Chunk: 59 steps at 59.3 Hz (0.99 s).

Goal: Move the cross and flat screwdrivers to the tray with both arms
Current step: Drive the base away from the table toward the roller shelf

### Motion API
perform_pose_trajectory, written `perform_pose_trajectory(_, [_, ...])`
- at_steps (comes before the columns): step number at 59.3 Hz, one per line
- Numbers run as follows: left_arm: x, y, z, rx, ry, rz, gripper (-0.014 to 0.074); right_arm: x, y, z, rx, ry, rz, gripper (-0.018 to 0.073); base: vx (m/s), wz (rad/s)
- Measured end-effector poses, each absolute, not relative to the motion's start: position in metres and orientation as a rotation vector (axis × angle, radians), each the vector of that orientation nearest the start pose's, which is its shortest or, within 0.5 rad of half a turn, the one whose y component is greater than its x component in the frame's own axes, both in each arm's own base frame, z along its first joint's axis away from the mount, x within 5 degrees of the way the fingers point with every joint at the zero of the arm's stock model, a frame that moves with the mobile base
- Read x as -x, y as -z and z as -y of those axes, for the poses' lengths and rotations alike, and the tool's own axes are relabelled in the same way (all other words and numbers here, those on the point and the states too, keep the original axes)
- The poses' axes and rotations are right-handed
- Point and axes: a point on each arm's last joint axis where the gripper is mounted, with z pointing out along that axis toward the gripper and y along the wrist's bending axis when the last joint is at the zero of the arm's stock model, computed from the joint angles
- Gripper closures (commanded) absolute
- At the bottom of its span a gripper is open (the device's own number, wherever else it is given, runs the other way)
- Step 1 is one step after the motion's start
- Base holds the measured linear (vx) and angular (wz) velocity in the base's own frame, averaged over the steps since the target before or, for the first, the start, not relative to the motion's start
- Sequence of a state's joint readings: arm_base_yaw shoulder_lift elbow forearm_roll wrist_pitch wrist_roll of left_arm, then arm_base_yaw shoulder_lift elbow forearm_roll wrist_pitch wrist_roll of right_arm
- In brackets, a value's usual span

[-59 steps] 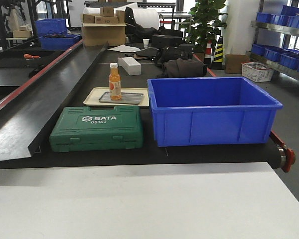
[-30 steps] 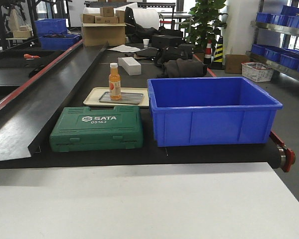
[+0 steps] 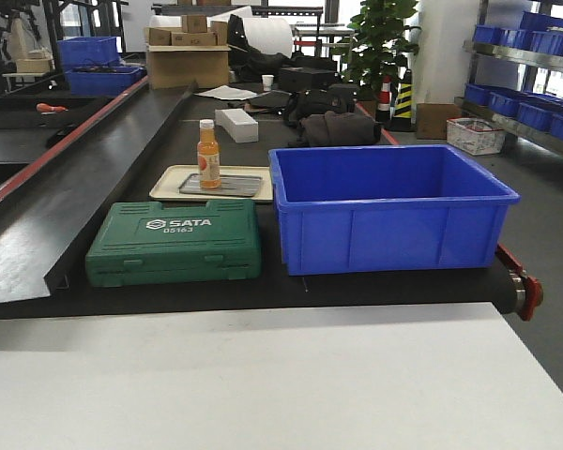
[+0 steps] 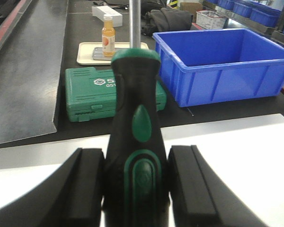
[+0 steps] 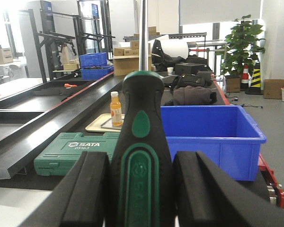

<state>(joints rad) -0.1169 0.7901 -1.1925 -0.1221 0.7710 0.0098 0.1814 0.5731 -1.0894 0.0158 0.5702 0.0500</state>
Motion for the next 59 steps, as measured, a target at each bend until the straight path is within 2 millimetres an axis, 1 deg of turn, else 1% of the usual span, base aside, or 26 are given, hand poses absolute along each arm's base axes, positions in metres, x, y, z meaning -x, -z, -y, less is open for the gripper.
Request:
perform_pose_trajectory(9, [-0.1248,-0.4633,0.0224,-0.096,0.214,-1.85,0.0595,-0.0673,-0.4719,-0.0131,0.098,-0.201,-1.538,0.0567,-0.06,-0.23])
perform_pose_trajectory(20, [-0.1248,-0.4633,0.0224,-0.096,0.214,-1.85,0.0595,-0.0673,-0.4719,-0.0131,0.098,-0.201,-1.538,0.0567,-0.12,-0.45])
perform_pose_trajectory(59, [-0.1248,-0.4633,0.0225,-0.095,0.215,-1.85,0.0595,-0.0673,-0.4719,-0.0131,0.098,-0.201,-1.538,0.0567,-0.17,-0.65])
